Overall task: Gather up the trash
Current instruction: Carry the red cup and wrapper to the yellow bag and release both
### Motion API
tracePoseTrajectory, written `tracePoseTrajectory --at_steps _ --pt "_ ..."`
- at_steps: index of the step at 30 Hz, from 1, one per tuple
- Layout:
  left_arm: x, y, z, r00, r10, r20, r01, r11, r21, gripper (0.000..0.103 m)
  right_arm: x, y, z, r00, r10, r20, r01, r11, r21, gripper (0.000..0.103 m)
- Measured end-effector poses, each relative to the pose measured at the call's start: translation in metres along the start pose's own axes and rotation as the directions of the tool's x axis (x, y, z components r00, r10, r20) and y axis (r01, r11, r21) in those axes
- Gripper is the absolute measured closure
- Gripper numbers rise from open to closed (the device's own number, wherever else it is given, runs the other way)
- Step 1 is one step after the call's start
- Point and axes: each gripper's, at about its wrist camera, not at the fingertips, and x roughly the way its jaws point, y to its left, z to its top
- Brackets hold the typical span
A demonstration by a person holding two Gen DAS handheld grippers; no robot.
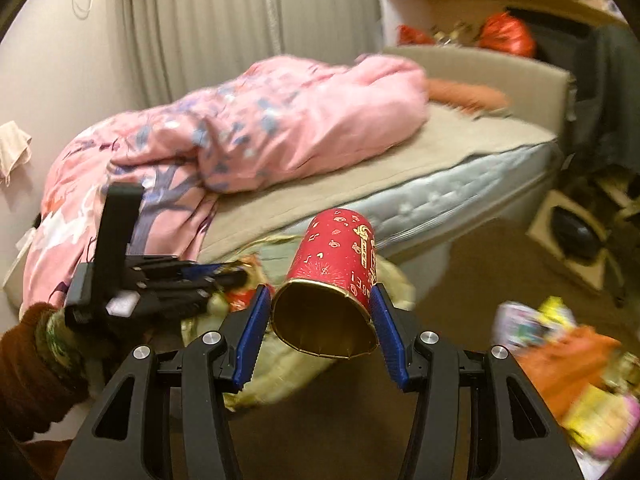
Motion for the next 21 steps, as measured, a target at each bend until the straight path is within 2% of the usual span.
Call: tracePoseTrajectory --at_steps 4,9,14,21 --pt "0.018 0.018 0.005 0.999 0.051 -0.009 -0.051 0.998 -0.027 0.083 0.056 -0.005 0.0 0.988 0.086 -0.125 -0.082 0.996 0.039 0.055" --pt "0.023 0.036 0.007 0.999 0.038 -0.008 -0.039 0.997 -0.06 0.083 0.1 -0.016 -0.003 0.971 0.059 -0.231 -0.045 0.997 0.064 0.055" --pt "0.028 0.034 -0.001 1.0 0.009 -0.021 -0.01 0.999 -0.039 0.083 0.108 -0.017 -0.012 0.963 0.011 -0.27 -0.008 1.0 0.013 0.055" --pt "0.032 0.035 -0.006 0.999 -0.009 -0.034 0.008 0.998 -0.056 0.082 0.104 -0.014 -0.017 0.971 -0.008 -0.241 0.005 1.0 -0.013 0.051"
